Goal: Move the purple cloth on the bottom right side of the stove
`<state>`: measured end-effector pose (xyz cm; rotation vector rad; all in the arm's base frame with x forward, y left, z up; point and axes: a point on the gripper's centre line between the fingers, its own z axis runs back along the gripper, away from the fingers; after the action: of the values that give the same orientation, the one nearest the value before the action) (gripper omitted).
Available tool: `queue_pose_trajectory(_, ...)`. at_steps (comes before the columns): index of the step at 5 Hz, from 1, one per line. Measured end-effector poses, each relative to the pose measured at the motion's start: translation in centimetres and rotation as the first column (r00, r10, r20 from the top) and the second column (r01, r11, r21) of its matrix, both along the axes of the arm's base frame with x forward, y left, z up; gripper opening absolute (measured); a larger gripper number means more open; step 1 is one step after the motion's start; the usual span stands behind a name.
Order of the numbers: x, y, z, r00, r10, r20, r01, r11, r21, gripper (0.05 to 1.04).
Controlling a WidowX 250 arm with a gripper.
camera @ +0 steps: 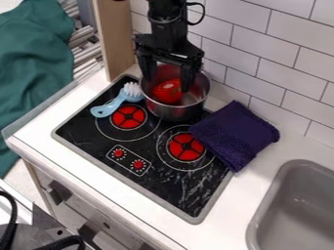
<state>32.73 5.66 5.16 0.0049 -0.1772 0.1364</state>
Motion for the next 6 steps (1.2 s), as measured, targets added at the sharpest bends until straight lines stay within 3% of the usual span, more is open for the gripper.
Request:
queue_pose_trajectory(1, -0.4, -0.1, -1.2, 0.999, -0.002, -0.038, 0.001, 1.0, -0.007, 1.009)
queue_pose_trajectory(2, 0.2, -0.4, -2.2, 0.994, -0.08, -0.078, 0.079, 0.997, -0.01, 1.009)
queue_pose_trajectory(3, 1.3, -2.9, -2.1, 0.99, -0.124, -0.06, 0.124, 0.992, -0.01, 1.009)
queue_pose_trajectory(5, 3.0, -10.2, -3.9, 0.979, -0.203, -0.033, 0.202, 0.979, -0.031, 1.009)
queue_pose_trajectory(6, 3.5, -11.7, -5.5, 0.981, -0.188, -0.053, 0.185, 0.981, -0.055, 1.009)
